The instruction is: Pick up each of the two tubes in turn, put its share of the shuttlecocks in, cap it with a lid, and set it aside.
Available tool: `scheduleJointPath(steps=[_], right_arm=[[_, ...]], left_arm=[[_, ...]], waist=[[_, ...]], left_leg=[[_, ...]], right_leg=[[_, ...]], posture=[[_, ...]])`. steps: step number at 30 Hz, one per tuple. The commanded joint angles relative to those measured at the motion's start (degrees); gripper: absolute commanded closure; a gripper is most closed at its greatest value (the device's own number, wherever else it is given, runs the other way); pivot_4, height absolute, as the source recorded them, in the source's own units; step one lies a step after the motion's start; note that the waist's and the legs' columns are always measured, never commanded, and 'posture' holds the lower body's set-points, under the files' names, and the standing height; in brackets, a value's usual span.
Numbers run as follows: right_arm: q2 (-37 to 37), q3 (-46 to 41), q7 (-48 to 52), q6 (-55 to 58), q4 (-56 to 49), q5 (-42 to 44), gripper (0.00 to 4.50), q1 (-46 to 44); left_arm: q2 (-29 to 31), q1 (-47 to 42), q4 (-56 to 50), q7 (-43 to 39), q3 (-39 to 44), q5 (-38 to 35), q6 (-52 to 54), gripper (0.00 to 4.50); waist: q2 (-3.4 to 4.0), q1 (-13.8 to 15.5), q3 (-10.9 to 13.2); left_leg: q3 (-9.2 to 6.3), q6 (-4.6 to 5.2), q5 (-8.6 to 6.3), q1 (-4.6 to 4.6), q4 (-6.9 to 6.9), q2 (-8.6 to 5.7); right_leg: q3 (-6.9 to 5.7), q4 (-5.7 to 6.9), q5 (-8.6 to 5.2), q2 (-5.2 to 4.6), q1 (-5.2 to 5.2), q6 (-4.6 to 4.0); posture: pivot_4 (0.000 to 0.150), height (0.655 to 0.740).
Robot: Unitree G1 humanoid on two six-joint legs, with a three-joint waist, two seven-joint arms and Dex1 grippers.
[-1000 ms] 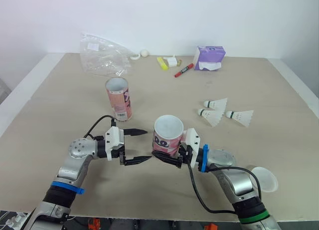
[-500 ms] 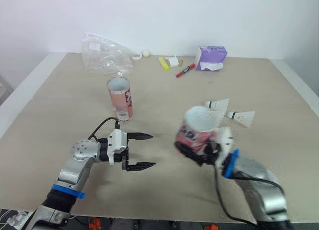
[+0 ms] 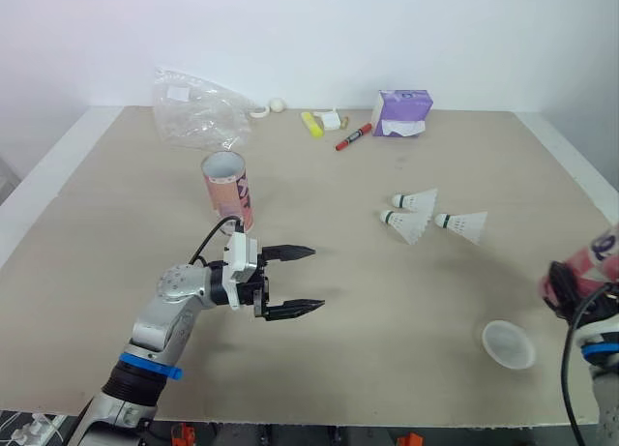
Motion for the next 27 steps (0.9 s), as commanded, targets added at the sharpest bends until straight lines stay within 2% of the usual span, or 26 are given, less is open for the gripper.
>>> scheduleJointPath(steps=[1, 16, 27], right_arm=[[-2.4, -1.9, -0.9, -2.7, 3.5, -0.5, 1.36, -2.8], [-3.5, 0.4, -2.4, -5.6, 13.6, -1.6, 1.36, -11.7], [-4.1, 1.7, -1.2, -6.5, 16.6, -3.8, 1.36, -11.2]], left_arm=[[-0.8, -0.1, -2.0, 1.2, 0.1, -0.1, 0.1, 0.00], [-1.8, 0.0, -2.2, 2.5, -0.4, 0.7, 0.4, 0.00], [-1.7, 0.0, -1.9, 2.1, -1.4, 1.3, -0.2, 0.00]], waist=[[0.02, -0.1, 0.0], [0.05, -0.2, 0.0], [0.06, -0.2, 0.0]], left_leg=[[0.09, 0.01, 0.00, 0.07, -0.01, 0.00], [0.28, 0.11, 0.01, 0.18, -0.07, 0.02], [0.32, 0.12, 0.01, 0.20, -0.26, 0.01]], right_leg=[[0.12, 0.03, 0.00, 0.01, 0.00, 0.03], [0.49, 0.03, 0.06, 0.10, 0.02, 0.12], [0.53, -0.06, 0.05, 0.09, -0.01, 0.12]], posture=[[0.150, 0.7400], [0.150, 0.7400], [0.150, 0.7400]])
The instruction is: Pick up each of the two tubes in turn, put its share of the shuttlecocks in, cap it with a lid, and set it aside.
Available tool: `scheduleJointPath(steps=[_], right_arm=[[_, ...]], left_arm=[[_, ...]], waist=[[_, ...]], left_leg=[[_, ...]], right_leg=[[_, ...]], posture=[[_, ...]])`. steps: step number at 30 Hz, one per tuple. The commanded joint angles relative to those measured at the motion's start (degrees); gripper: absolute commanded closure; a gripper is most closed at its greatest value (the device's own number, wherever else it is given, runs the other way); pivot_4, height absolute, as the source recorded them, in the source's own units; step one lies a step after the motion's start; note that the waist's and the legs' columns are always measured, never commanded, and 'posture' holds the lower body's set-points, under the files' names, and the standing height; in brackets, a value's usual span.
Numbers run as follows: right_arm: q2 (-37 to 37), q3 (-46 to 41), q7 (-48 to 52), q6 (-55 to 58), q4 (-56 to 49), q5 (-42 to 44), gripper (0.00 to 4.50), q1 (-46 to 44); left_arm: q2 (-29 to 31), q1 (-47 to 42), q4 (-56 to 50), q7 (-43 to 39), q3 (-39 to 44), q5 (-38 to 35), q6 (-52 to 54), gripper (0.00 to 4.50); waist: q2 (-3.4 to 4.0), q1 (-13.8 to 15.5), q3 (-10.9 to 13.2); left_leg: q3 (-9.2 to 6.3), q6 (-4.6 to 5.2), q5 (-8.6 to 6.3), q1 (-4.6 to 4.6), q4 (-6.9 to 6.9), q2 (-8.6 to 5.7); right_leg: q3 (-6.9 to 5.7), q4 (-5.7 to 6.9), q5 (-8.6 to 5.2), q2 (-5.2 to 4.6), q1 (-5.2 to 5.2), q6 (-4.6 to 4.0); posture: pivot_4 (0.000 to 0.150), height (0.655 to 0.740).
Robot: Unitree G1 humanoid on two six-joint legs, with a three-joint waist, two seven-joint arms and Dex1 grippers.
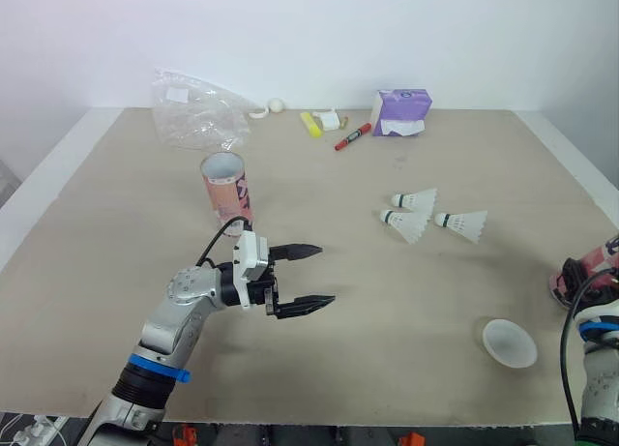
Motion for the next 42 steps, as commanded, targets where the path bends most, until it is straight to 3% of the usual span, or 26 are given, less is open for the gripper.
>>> scheduleJointPath(steps=[1, 2, 5, 26, 35, 39, 42], right_arm=[[-1.8, -0.3, 0.2, -1.5, -0.5, -0.2, 1.36, 0.3], [-1.8, -0.4, 0.2, -1.4, -0.6, 0.0, 0.89, 0.3], [-1.5, -0.5, 0.4, -0.4, -2.4, 0.8, 0.06, 1.2], [2.8, -1.8, -0.7, 8.8, -30.4, 7.2, 0.06, 21.9], [-5.2, -1.7, 20.0, 7.1, -41.6, 12.8, 0.06, 34.6], [-9.0, 1.9, 24.2, 9.1, -43.4, 14.5, 0.06, 32.8], [-12.0, 10.1, 26.1, 10.0, -44.8, 13.6, 0.06, 25.7]], left_arm=[[0.0, -0.1, -1.7, -0.6, -0.2, 0.1, -1.1, 0.00], [0.0, -0.1, -1.6, -0.7, -0.2, 0.2, -1.2, 0.00], [0.0, 0.0, -1.5, -0.8, -0.3, 0.2, -1.3, 0.00], [-0.3, -1.7, 1.2, -3.4, -0.8, 0.9, -1.8, 0.00], [-0.4, -1.7, 1.5, -1.8, 1.2, 0.8, -1.4, 0.00], [-0.3, -1.5, 1.2, -1.6, 1.8, 0.3, -1.8, 0.00], [0.0, -1.0, 1.3, -1.4, 2.2, 1.0, -3.0, 0.00]], waist=[[0.00, 0.0, 0.0], [0.00, 0.0, 0.0], [0.00, 0.0, 0.0], [0.02, 0.1, 0.0], [-0.06, 0.1, 0.0], [-0.24, 0.0, 0.1], [-0.33, -0.1, 0.2]], left_leg=[[0.00, 0.00, 0.00, 0.00, -0.01, 0.00], [0.00, 0.00, 0.00, 0.01, -0.02, 0.00], [0.00, 0.00, 0.00, 0.00, -0.02, 0.00], [-0.02, 0.00, 0.00, 0.01, -0.20, 0.01], [-0.07, 0.01, -0.04, 0.01, -0.29, -0.01], [-0.06, 0.00, -0.04, 0.08, -0.28, 0.01], [-0.10, 0.00, -0.03, 0.08, -0.28, 0.02]], right_leg=[[0.00, 0.00, 0.00, 0.00, 0.00, 0.00], [0.00, -0.01, 0.00, 0.00, 0.00, 0.00], [0.00, -0.02, 0.00, 0.00, 0.00, 0.00], [-0.02, -0.11, -0.19, -0.03, -0.04, 0.17], [-0.10, -0.15, -0.32, -0.08, -0.04, 0.20], [-0.13, -0.14, -0.28, -0.08, 0.00, 0.19], [-0.17, -0.14, -0.27, -0.06, 0.00, 0.17]], posture=[[0.150, 0.7400], [0.150, 0.7400], [0.150, 0.7400], [0.150, 0.7400], [0.150, 0.7400], [0.150, 0.7400], [0.150, 0.7400]])
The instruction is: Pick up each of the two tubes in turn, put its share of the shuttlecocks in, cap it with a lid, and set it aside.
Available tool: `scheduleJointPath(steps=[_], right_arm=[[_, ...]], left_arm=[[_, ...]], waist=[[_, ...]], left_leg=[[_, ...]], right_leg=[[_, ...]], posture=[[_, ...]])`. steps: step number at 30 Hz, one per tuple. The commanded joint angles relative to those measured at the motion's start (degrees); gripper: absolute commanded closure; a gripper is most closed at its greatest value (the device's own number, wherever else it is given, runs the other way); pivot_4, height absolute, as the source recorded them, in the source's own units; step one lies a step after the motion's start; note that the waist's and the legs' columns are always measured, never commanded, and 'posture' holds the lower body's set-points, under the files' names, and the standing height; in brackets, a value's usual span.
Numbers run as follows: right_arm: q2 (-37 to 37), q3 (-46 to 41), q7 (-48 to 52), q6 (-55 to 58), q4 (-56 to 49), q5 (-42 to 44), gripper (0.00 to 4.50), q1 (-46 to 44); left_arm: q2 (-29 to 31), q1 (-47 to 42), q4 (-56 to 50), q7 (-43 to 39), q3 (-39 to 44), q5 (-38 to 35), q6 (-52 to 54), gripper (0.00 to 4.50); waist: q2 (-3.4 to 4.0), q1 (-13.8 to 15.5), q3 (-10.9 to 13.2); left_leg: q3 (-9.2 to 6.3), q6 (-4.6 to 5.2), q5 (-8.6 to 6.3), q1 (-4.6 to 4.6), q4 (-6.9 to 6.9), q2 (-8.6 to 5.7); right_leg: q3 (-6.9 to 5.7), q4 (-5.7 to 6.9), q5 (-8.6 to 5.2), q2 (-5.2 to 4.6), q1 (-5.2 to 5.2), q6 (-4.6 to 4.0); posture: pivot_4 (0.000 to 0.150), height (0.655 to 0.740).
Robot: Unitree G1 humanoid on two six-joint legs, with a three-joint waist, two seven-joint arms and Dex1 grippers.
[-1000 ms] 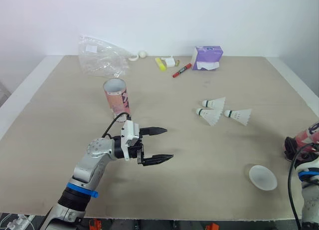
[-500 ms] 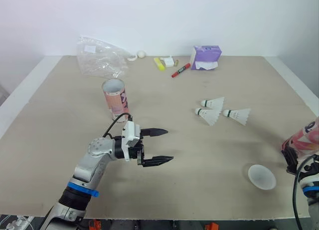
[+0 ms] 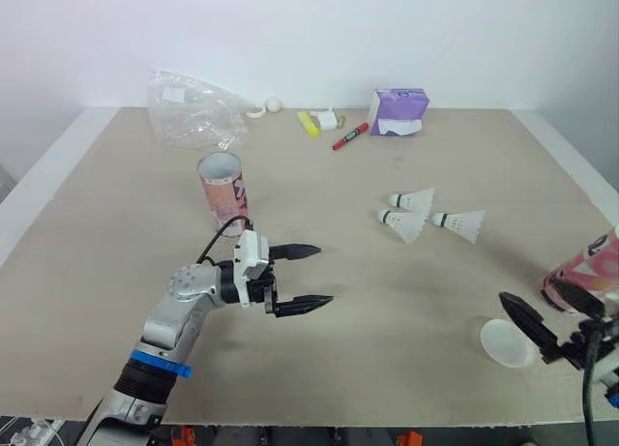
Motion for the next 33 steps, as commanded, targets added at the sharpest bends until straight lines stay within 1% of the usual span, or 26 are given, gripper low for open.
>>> scheduleJointPath(steps=[1, 4, 6, 9, 11, 14, 17, 18, 21, 23, 28, 33], right_arm=[[-2.7, 9.2, 2.6, 0.9, -3.0, 0.3, 0.06, -8.3], [-3.6, 15.9, 5.1, 0.3, -1.7, -1.3, 0.06, -15.2], [-3.5, 20.7, 7.5, -0.7, 0.6, -2.6, 0.06, -20.6], [-3.6, 27.2, 13.0, -3.4, 4.5, -5.4, 0.06, -26.4], [-3.2, 30.4, 15.7, -4.6, 6.8, -6.6, 0.06, -29.3], [-2.4, 33.5, 18.3, -6.3, 9.8, -8.0, 0.06, -32.4], [-0.3, 36.2, 19.7, -7.9, 13.5, -9.4, 0.06, -36.4], [0.2, 36.5, 19.9, -8.3, 14.2, -9.7, 0.06, -37.0], [1.3, 37.6, 21.0, -9.4, 16.8, -10.7, 0.06, -39.1], [2.0, 38.2, 21.5, -10.2, 18.2, -11.4, 0.06, -40.2], [2.7, 38.4, 22.3, -11.6, 21.0, -12.5, 0.06, -41.5], [4.2, 36.8, 21.5, -10.4, 22.5, -10.5, 0.06, -43.2]], left_arm=[[0.2, 0.3, -1.1, 1.0, 1.7, 0.3, -2.6, 0.00], [0.3, 0.9, -0.9, 3.3, 2.6, 1.7, -4.5, 0.00], [0.4, 2.2, -1.7, 6.3, 3.6, 3.3, -5.8, 0.00], [0.4, 5.2, -4.4, 13.3, 6.2, 5.6, -5.8, 0.00], [0.7, 7.7, -7.1, 17.5, 8.1, 6.1, -4.2, 0.00], [1.2, 12.3, -11.8, 22.6, 10.2, 6.8, -2.4, 0.00], [-0.7, 17.8, -17.1, 32.2, 14.0, 8.2, 1.2, 0.00], [-1.1, 18.6, -18.1, 34.1, 14.5, 8.4, 2.1, 0.00], [-3.1, 21.0, -20.9, 40.5, 16.9, 8.0, 5.5, 0.00], [-3.7, 21.5, -20.8, 44.0, 18.4, 8.2, 7.4, 0.00], [-3.3, 17.7, -16.7, 46.1, 19.6, 8.2, 8.4, 0.00], [-1.4, 12.9, -10.8, 42.6, 18.6, 8.1, 6.1, 0.00]], waist=[[-0.08, -0.3, 0.1], [-0.11, 0.0, 0.1], [-0.17, 0.2, 0.1], [-0.26, 0.3, 0.2], [-0.38, 0.3, 0.2], [-0.40, 0.3, 0.2], [-0.47, 0.2, 0.3], [-0.48, 0.2, 0.3], [-0.49, 0.3, 0.3], [-0.48, 0.4, 0.3], [-0.49, 0.4, 0.3], [-0.49, 0.3, 0.3]], left_leg=[[0.02, 0.00, 0.00, 0.01, 0.00, 0.01], [-0.03, -0.01, 0.00, -0.02, 0.00, 0.01], [-0.09, -0.02, 0.00, -0.08, -0.01, 0.00], [-0.10, -0.05, -0.05, -0.11, -0.02, -0.06], [-0.13, -0.06, -0.11, -0.16, -0.01, -0.08], [-0.14, -0.08, -0.19, -0.19, -0.02, -0.08], [-0.15, -0.14, -0.26, -0.18, -0.02, -0.05], [-0.14, -0.17, -0.28, -0.18, -0.01, 0.00], [-0.21, -0.21, -0.25, -0.18, -0.01, 0.03], [-0.29, -0.26, -0.22, -0.18, -0.01, 0.03], [-0.33, -0.31, -0.16, -0.17, -0.01, 0.03], [-0.32, -0.33, -0.13, -0.16, 0.00, 0.03]], right_leg=[[0.02, 0.00, 0.01, 0.01, -0.02, -0.01], [0.01, 0.00, 0.01, 0.03, -0.03, -0.06], [-0.03, 0.00, -0.01, 0.04, -0.04, -0.07], [-0.06, -0.02, 0.11, -0.04, -0.03, -0.29], [-0.12, -0.09, 0.16, -0.10, -0.04, -0.16], [-0.19, -0.16, 0.16, -0.19, -0.04, -0.12], [-0.33, -0.20, 0.17, -0.31, -0.03, -0.17], [-0.36, -0.24, 0.20, -0.47, -0.02, -0.22], [-0.64, -0.23, 0.24, -0.52, -0.01, -0.31], [-0.77, -0.22, 0.26, -0.53, 0.01, -0.37], [-0.85, -0.20, 0.30, -0.30, 0.04, -0.44], [-0.84, -0.19, 0.34, -0.25, 0.05, -0.47]], posture=[[0.150, 0.7400], [0.150, 0.7400], [0.150, 0.7400], [0.150, 0.7400], [0.150, 0.7400], [0.150, 0.7400], [0.150, 0.7400], [0.150, 0.7400], [0.150, 0.7400], [0.150, 0.7400], [0.150, 0.7400], [0.150, 0.7400]])
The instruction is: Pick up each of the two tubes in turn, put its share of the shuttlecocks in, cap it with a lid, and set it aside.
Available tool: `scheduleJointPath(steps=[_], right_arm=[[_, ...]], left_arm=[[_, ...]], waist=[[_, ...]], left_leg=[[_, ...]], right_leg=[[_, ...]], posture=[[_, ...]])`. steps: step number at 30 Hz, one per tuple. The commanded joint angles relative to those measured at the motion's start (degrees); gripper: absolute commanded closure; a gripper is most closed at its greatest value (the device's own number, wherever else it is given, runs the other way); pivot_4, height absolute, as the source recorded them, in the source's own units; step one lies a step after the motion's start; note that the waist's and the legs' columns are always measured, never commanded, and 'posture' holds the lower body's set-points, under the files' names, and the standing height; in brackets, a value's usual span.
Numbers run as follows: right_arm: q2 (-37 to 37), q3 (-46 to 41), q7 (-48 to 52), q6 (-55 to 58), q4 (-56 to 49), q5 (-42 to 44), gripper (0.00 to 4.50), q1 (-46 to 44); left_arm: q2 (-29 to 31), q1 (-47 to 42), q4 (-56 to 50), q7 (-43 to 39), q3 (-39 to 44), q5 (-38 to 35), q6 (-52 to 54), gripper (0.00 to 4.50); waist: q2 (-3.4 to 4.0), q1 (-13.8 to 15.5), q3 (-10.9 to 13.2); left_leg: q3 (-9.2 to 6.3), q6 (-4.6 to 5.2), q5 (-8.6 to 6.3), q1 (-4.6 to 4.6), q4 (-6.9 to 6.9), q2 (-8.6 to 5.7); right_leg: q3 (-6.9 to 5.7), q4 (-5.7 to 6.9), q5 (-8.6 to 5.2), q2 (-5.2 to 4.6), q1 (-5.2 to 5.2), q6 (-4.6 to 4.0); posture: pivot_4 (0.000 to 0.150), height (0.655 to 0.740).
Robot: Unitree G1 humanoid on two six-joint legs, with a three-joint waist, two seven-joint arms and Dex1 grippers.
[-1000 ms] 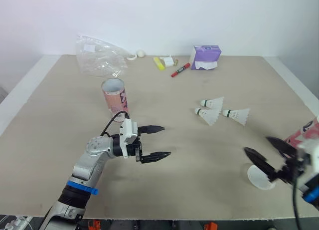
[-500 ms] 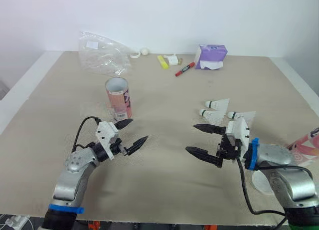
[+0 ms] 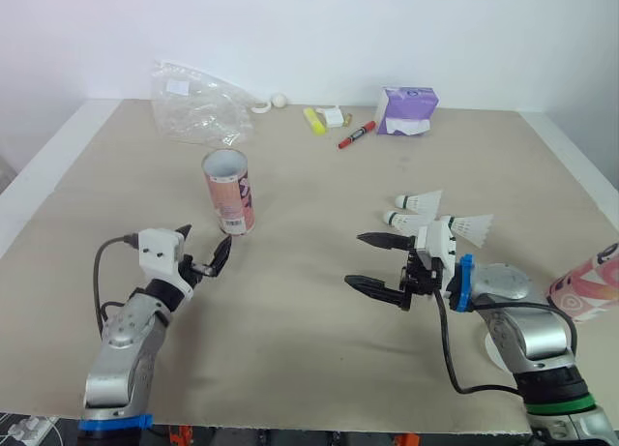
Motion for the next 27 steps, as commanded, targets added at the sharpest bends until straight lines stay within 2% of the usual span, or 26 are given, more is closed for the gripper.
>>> scheduleJointPath(steps=[1, 8, 27], right_arm=[[0.8, -2.7, -0.7, 0.3, 0.0, 2.2, 0.06, -1.9], [3.8, -6.1, -4.7, 7.3, -0.9, 8.2, 0.06, -4.7], [3.5, -4.3, -4.9, 5.3, -2.0, 3.3, 0.06, -3.1]], left_arm=[[1.1, -2.6, 2.9, -2.6, -0.4, -0.1, -2.1, 0.00], [2.2, -7.7, 10.6, -7.1, -1.1, -0.1, -4.2, 0.00], [3.5, -24.5, 36.6, -14.4, -2.6, 2.9, -13.7, 0.00]], waist=[[0.00, 0.0, 0.0], [0.00, 0.0, 0.0], [0.00, 0.0, 0.0]], left_leg=[[0.00, -0.01, 0.00, 0.00, 0.00, 0.00], [0.00, -0.02, 0.01, -0.01, -0.01, 0.01], [0.01, -0.06, 0.04, -0.02, 0.00, -0.01]], right_leg=[[0.00, 0.00, 0.00, 0.00, 0.00, 0.00], [0.00, 0.02, 0.02, -0.02, -0.02, -0.03], [-0.02, 0.06, 0.05, -0.01, -0.03, 0.00]], posture=[[0.150, 0.7400], [0.150, 0.7400], [0.150, 0.7400]])
